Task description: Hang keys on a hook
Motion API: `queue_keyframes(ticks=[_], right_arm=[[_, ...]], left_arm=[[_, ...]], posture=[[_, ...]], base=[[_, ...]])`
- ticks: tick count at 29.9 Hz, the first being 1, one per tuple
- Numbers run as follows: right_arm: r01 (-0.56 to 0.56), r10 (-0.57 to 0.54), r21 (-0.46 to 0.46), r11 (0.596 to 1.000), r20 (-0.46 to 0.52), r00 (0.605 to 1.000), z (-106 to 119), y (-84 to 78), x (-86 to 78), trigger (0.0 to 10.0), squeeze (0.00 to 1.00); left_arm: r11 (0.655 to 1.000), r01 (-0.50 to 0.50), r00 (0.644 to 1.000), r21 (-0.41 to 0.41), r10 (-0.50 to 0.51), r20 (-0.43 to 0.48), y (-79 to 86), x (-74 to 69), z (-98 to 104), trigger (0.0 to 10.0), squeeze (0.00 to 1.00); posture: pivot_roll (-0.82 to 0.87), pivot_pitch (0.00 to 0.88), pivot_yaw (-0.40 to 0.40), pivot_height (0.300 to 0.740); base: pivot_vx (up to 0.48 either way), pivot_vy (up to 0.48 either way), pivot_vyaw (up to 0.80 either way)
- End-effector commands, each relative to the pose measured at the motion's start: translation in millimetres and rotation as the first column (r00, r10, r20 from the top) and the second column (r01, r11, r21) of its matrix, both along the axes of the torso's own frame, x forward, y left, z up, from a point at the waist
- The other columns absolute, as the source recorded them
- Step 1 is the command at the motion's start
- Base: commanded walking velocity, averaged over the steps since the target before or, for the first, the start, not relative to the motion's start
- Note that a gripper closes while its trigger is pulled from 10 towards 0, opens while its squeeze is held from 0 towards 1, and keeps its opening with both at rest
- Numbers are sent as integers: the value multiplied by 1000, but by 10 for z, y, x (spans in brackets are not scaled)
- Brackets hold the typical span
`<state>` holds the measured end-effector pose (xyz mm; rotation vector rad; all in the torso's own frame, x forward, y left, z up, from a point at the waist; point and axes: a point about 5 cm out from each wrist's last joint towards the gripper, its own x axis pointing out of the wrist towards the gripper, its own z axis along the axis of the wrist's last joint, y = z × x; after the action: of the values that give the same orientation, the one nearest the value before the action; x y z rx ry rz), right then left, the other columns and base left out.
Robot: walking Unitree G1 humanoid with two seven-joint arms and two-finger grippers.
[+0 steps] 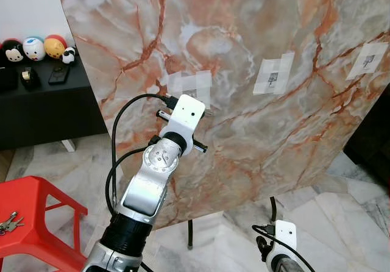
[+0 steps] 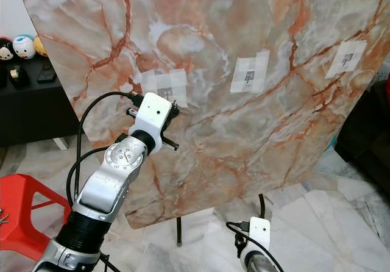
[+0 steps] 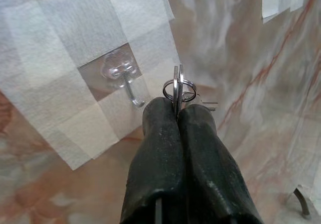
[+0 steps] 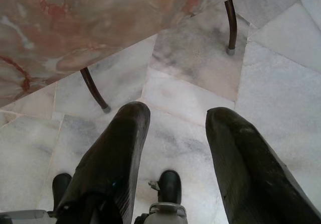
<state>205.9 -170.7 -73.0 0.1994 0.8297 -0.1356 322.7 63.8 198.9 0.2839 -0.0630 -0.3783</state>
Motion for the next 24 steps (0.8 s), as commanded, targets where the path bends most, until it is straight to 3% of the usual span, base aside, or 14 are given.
queue_keyframes(ticks=[1,11,24], right_arm=[[3,-3,-4,1000,10,1000,15,2,25,10000,0],[6,-6,-2,1000,4,1000,6,-4,9,10000,0],[5,-5,-4,1000,-2,1000,-4,-19,-10,10000,0]], left_arm=[[1000,20,1000,-5,-20,22,-51,14,57,10000,0],[998,31,1000,-46,-31,1,-99,69,33,10000,0],[995,3,1000,-100,-3,-5,-44,187,33,10000,0]], posture=[[95,0,-56,740],[93,0,-54,740],[89,0,-56,740]], base=[[0,0,0],[0,0,0],[0,0,0]])
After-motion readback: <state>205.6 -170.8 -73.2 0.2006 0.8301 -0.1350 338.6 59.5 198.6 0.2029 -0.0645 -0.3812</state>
